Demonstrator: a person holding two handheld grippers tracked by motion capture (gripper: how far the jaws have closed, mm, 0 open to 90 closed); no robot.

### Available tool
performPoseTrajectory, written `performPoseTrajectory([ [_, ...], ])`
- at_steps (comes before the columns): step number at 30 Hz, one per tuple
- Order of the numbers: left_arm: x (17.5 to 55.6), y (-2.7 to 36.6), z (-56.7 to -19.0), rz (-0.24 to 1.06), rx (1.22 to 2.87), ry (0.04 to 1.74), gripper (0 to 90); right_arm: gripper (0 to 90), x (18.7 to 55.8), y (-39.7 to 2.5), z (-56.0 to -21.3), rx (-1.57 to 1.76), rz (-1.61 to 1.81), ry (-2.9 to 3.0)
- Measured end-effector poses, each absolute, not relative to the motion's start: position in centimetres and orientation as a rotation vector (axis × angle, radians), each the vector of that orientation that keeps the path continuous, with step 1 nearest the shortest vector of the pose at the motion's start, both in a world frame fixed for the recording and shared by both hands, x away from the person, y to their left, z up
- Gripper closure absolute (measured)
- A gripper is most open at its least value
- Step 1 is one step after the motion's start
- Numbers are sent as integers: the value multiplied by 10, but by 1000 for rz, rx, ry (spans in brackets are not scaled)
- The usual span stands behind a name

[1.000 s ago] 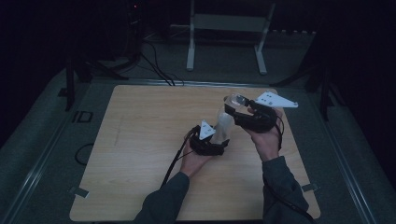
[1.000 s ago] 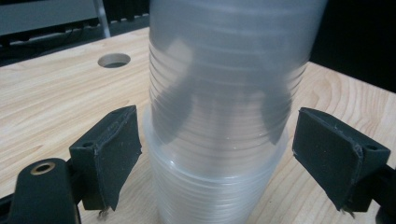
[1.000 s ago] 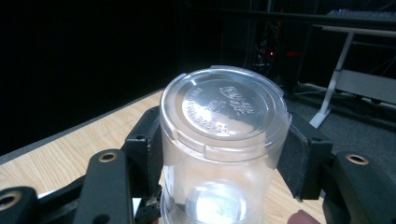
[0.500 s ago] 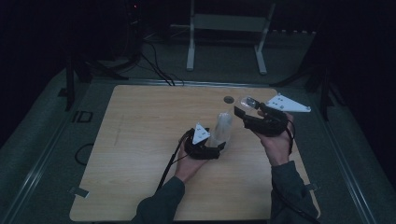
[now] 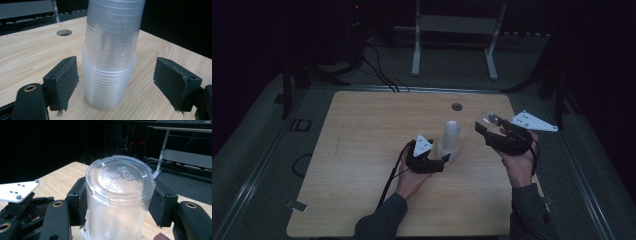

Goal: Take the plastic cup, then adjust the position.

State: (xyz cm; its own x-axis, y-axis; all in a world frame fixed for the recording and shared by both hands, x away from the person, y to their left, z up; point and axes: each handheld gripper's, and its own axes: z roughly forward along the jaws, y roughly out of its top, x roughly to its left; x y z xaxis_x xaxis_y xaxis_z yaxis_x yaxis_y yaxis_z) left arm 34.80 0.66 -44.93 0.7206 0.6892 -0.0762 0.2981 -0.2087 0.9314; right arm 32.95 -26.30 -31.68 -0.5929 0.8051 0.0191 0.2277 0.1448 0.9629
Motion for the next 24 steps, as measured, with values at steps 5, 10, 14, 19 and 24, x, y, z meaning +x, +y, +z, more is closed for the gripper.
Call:
performPoseTrajectory([
  [5,345,8,-448,425,1788,771,197,402,326,-269,-324,1005,1456,1910],
  [10,342,10,-445,416,1784,765,199,402,324,-276,-332,1033,1448,1907],
  [14,340,12,-444,403,1783,765,210,402,322,-282,-344,1071,1440,1908],
  [19,338,13,-444,393,1782,758,210,402,321,-285,-355,1102,1433,1915],
  [24,335,12,-442,388,1789,744,209,402,319,-288,-362,1124,1438,1913],
])
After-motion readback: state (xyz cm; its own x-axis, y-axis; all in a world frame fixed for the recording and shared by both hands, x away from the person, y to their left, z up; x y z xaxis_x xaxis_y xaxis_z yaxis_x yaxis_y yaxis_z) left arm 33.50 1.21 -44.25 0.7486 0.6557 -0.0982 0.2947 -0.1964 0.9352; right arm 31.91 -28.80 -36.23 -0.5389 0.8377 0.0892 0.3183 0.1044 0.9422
